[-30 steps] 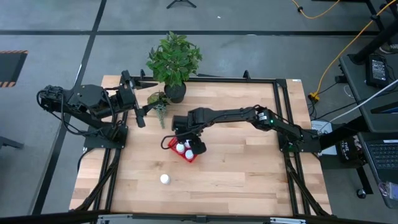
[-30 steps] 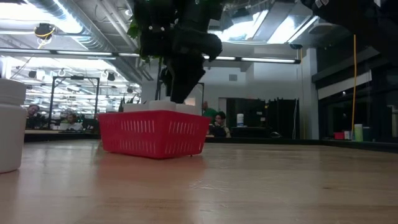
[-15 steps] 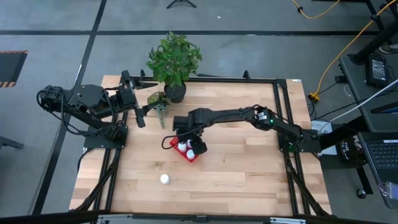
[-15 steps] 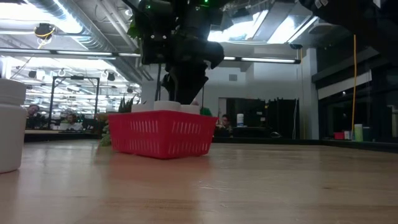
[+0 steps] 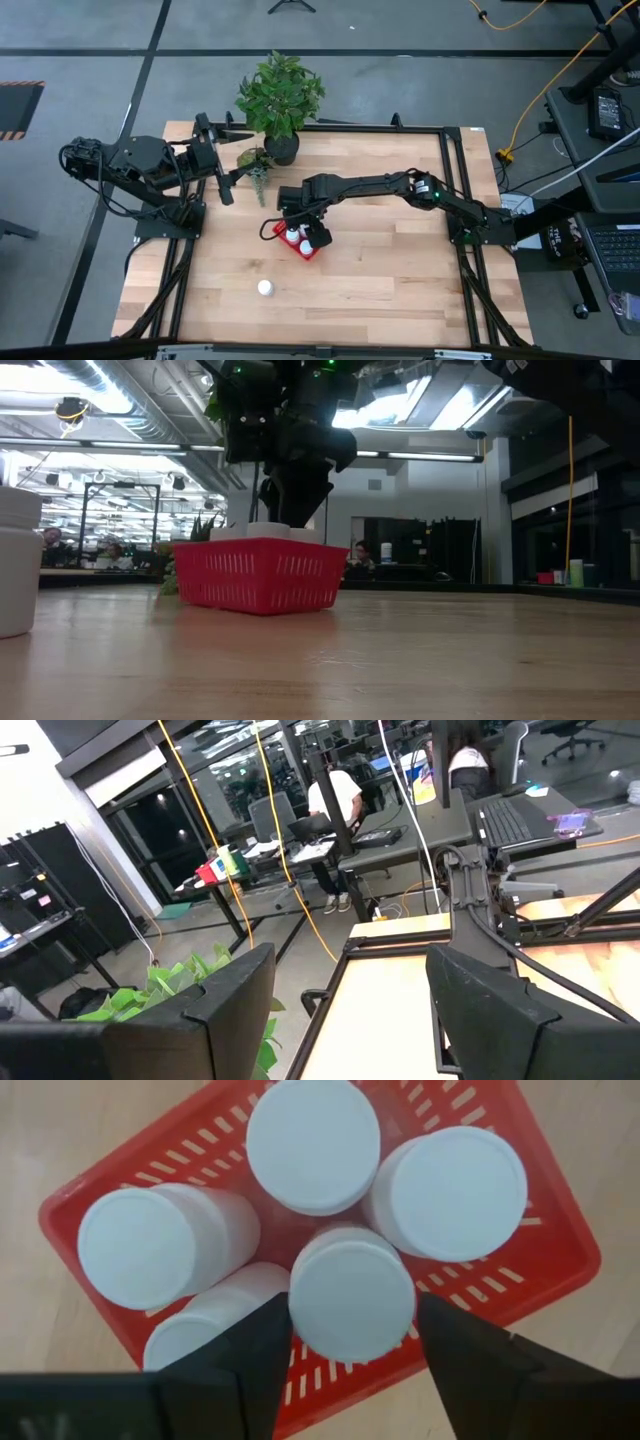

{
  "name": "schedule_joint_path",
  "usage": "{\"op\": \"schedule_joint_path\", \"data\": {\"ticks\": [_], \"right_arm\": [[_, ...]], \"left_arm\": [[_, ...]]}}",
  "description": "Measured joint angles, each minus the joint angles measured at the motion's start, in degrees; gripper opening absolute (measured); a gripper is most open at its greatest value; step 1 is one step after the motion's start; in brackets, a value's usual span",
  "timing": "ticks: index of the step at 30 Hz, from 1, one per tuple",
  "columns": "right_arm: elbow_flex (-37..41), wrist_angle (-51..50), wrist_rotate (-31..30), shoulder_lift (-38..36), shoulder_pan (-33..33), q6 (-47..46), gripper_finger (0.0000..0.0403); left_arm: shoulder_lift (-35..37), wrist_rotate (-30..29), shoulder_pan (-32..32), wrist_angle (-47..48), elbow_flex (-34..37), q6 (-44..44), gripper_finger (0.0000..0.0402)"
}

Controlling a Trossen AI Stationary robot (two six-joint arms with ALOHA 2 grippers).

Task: Pick and place pill bottles into a basket
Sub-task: Adjust the white pill bottle into the bin, then put the white pill bottle into the bin

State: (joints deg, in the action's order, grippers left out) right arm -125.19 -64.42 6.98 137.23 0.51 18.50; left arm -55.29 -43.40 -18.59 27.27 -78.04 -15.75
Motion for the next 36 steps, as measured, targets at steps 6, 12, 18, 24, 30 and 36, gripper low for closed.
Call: {"op": "schedule_joint_path", "data": {"ticks": [6, 12, 18, 24, 30, 36], "right_arm": [[0.0, 0.0, 0.0, 0.0, 0.0, -0.2, 0.0225], [-4.2, -3.2, -1.4, 0.0, -0.5, -0.3, 0.0237], [-8.8, -6.3, -3.5, -2.1, -2.3, -2.0, 0.0238], [-9.6, -10.5, -3.6, -7.4, -4.9, -6.1, 0.0239], [-9.2, -9.4, 1.6, -17.9, -3.9, -3.1, 0.0239], [-3.8, -3.4, 1.7, -33.6, 0.5, -3.0, 0.0223]], "left_arm": [[0.0, 0.0, 0.0, 0.0, 0.0, 0.0, 0.0255], [0.0, 0.0, 0.0, 0.1, 1.3, 0.0, 0.0255], [0.0, -0.6, 0.0, 0.0, 1.6, -0.9, 0.0255], [1.2, -1.1, 0.0, -0.1, 1.7, -1.5, 0.0255], [1.4, -1.0, 0.0, 0.0, 1.7, -3.2, 0.0255], [1.4, -0.9, 0.0, 0.0, 1.7, -5.0, 0.0255]]}}
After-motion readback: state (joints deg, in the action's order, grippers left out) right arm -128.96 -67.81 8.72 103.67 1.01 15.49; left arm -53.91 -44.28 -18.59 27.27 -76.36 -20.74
